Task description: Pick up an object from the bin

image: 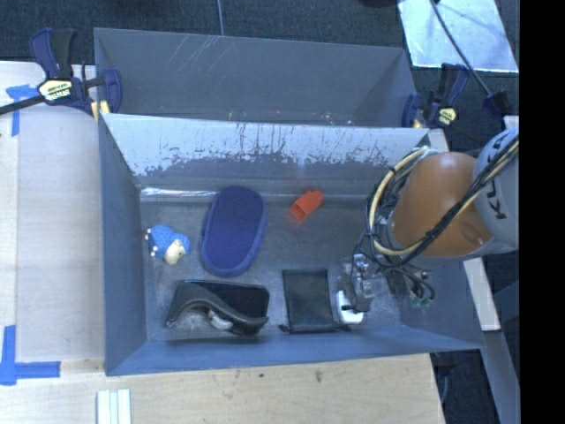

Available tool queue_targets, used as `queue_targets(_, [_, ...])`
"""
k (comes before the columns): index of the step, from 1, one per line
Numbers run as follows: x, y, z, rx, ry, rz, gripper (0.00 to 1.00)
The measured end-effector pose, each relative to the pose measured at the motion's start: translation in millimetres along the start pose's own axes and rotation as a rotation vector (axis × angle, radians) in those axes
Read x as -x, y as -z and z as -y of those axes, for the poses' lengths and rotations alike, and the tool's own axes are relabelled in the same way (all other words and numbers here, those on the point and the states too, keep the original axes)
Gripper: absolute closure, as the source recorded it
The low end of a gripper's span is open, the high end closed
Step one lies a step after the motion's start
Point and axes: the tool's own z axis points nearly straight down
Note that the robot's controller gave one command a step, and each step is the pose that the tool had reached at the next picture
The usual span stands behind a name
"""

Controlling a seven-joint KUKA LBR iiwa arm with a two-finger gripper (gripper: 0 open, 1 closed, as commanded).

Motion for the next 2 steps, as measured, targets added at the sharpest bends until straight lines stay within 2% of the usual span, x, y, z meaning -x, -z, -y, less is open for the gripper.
queue_targets(1, [-0.4, -1, 0, 0.001, 0.000, -0.001, 0.00])
queue_targets(2, [-4.1, -1, -59, 0.002, 0.599, -0.001, 0.00])
